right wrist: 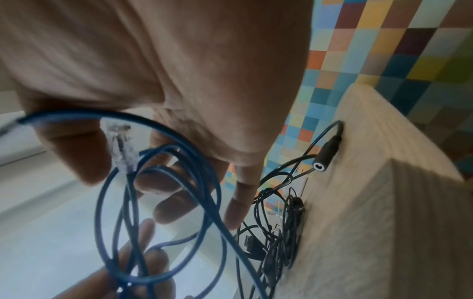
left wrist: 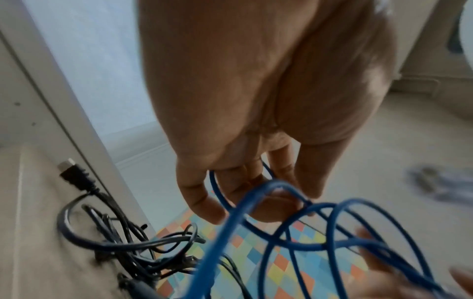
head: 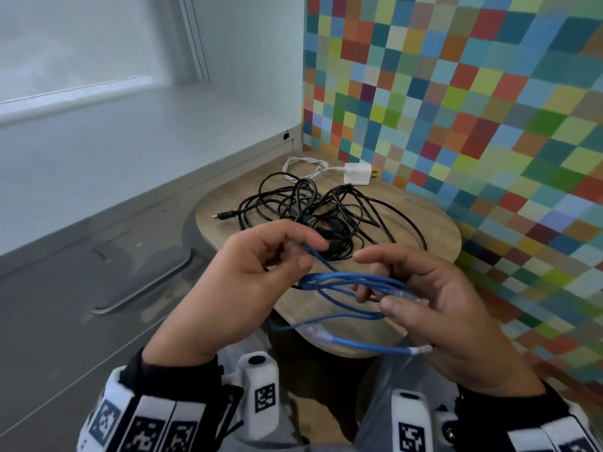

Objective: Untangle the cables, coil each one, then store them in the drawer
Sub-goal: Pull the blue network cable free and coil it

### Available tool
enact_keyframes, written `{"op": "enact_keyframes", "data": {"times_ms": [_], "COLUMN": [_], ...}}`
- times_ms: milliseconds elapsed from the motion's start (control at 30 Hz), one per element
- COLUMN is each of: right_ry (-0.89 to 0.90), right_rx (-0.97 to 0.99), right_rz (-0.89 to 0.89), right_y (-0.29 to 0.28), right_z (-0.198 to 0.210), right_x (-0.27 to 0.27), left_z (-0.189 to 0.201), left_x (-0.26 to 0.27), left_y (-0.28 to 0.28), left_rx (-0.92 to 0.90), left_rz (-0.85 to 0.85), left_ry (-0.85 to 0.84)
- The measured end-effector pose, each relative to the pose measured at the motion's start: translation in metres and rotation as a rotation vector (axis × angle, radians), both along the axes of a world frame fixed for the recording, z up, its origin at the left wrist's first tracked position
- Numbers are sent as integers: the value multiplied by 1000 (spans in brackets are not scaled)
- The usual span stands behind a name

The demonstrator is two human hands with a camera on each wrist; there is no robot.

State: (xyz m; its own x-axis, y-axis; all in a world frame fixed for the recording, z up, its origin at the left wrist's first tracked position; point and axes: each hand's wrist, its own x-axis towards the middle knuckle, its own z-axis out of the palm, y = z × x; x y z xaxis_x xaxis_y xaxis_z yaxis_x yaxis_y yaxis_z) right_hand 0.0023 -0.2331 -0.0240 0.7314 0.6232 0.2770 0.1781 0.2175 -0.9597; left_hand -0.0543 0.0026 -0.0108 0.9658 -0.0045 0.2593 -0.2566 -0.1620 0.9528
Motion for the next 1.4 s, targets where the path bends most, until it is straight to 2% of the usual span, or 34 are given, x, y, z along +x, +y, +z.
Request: {"op": "enact_keyframes", "data": {"times_ms": [100,167,233,300,433,567,667,833,967,1067,1233,1333,1400], "right_ry": [-32,-66,-123,-158,-68,-19,80,304,318,274,148,200,280], "right_rx": [-8,-11,-30,-51,29,86,137,224,270,254,152,175,207], "right_rz": [-90,-151,-188,-204,-212,-304,-377,-448,-472,-427,-256,-184,-173], "right_y": [3,4,4,5,9,10,5,9,18,22,33,35,33], "right_z": [-1,0,1,0,-7,-12,-12,-14,-15,-15,-17,-18,-16], "right_x": [-2,-2,-1,-1,-1,1,6,9,4,-1,-11,-13,-13], "left_z": [-2,-2,-1,0,0,0,-1,-3,9,14,3,-4,-5], "left_x": [4,6,5,4,4,8,10,8,-2,-2,5,7,8], "left_y": [-2,-5,-5,-4,-7,-5,6,1,-9,-17,-33,-33,-31], "left_rx": [293,457,485,481,404,72,-38,40,-145,-166,131,273,266], "left_rz": [-10,-93,-142,-92,258,540,652,632,470,370,245,227,270], "left_ry": [33,47,61,-8,-185,-302,-299,-220,-333,-319,-35,27,17]}}
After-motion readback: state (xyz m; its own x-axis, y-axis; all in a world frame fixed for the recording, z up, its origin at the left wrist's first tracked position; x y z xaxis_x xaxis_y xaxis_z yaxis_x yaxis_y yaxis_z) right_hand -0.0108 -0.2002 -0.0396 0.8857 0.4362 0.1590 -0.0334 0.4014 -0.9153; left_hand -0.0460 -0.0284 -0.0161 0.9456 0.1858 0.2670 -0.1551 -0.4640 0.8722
